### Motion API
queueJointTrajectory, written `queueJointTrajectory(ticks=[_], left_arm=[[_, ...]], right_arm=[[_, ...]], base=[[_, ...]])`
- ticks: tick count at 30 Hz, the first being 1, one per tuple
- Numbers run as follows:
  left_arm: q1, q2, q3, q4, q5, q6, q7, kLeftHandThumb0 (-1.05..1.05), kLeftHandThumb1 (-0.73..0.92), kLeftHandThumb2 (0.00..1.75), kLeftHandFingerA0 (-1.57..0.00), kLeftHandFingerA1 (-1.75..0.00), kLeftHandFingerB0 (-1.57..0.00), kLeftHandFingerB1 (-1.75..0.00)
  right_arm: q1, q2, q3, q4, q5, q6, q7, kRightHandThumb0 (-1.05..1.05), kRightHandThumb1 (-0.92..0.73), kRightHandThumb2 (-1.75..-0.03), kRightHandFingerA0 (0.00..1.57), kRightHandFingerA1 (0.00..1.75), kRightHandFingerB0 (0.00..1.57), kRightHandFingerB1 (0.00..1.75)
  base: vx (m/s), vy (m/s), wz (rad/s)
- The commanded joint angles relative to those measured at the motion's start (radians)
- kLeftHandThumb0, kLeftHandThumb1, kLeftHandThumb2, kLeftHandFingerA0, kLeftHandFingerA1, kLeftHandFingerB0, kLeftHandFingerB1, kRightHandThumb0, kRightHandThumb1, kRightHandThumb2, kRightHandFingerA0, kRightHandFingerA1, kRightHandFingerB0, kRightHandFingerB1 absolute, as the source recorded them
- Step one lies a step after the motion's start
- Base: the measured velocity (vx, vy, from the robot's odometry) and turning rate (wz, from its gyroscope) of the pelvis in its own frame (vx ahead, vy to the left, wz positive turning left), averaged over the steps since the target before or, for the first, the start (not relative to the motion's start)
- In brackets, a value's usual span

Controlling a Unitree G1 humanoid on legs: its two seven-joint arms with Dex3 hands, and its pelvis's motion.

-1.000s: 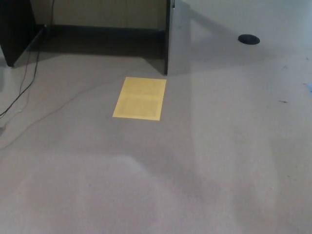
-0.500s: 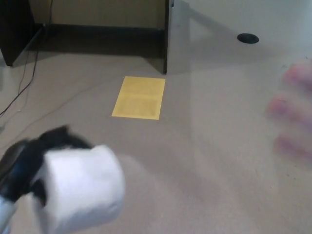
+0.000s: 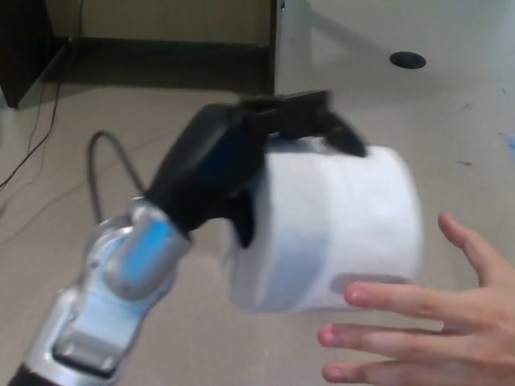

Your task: A person is holding a toilet paper roll and the robot extends its left hand to grab the roll by inserting its thumb into the gap in the middle and brings its hand down by its side. Then it extends its arm again to hand the toilet paper roll back to the person.

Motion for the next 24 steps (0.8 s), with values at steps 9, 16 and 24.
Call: queueJointTrajectory(ticks=[9,16,24], left_arm=[[-0.155,-0.228,-0.193,-0.148,0.110,0.324,-0.085,-0.19,0.73,0.70,-0.84,-1.56,-0.75,-1.25],[-0.072,-0.229,-0.216,-0.192,0.110,0.341,-0.079,-0.27,0.72,0.62,-0.88,-1.17,-0.72,-0.44],[-0.055,-0.186,-0.207,-0.262,0.176,0.439,-0.127,-0.69,0.43,0.70,-0.10,-0.39,-0.07,-0.23]], right_arm=[[-0.011,-0.010,-0.005,0.001,0.001,0.011,0.001,-0.44,-0.73,-0.62,0.64,0.53,0.55,0.43],[-0.014,-0.015,-0.009,0.002,0.006,0.006,0.012,-0.44,-0.72,-0.62,0.66,0.60,0.55,0.43],[-0.023,-0.009,-0.017,0.001,0.011,0.012,0.017,-0.43,-0.71,-0.62,0.68,0.59,0.56,0.44]], base=[[0.00,0.000,0.00],[0.00,0.000,0.00],[0.00,0.000,0.00]])
